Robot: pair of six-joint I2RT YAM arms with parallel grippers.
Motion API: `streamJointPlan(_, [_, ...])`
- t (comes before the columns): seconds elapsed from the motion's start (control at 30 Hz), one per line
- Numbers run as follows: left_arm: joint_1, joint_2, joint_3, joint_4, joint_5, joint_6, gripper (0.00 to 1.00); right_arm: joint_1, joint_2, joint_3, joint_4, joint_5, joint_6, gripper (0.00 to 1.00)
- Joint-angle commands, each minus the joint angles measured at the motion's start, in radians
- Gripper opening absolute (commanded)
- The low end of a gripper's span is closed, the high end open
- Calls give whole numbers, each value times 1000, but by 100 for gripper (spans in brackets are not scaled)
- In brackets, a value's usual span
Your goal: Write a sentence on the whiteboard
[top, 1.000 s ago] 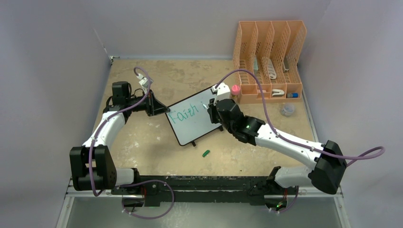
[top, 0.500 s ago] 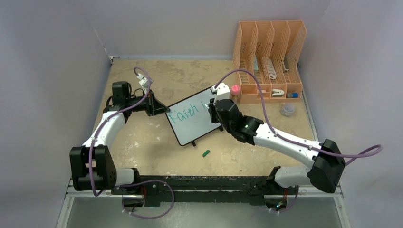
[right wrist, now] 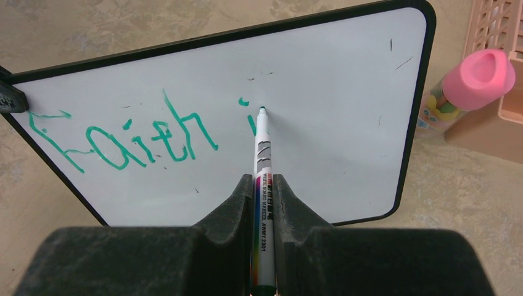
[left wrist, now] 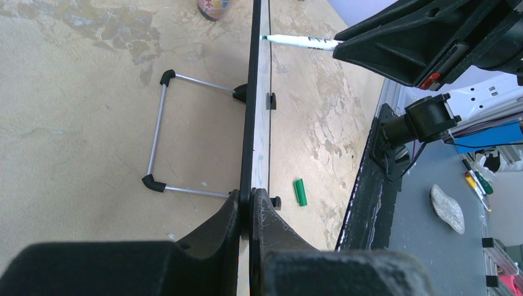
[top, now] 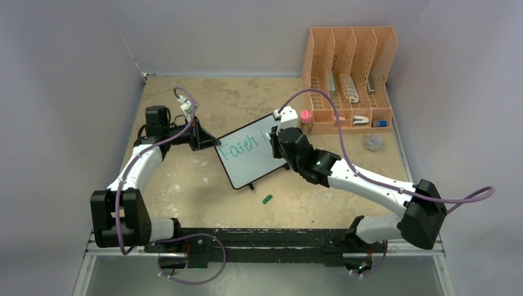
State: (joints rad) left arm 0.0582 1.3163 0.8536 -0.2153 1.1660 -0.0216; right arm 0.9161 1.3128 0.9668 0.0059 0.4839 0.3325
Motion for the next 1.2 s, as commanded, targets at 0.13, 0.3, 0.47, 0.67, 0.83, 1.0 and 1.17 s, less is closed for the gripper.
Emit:
streamJointPlan(0.13, [11, -8, 10, 9, -43, 47, 0, 1, 16, 53, 39, 21, 0, 0])
streamJointPlan(0.3, [11, -6, 11, 9, -43, 47, 0, 1, 12, 41, 15, 21, 11, 0])
streamJointPlan(0.47, [11, -5, 11, 10, -44, 47, 0, 1, -4, 15, -4, 23, 29, 0])
streamJointPlan(0.67, [11, -5, 10, 10, -44, 47, 0, 1, -18, -11, -40, 16, 57, 0])
streamJointPlan(0.83, [11, -6, 10, 9, -45, 48, 0, 0, -23, -26, -52, 16, 66, 0])
streamJointPlan(1.0, [11, -6, 10, 8, -44, 48, 0, 1, -28, -33, -57, 14, 74, 0])
streamJointPlan(1.17, [11, -7, 10, 9, -46, 48, 0, 1, -30, -20, -51, 14, 67, 0])
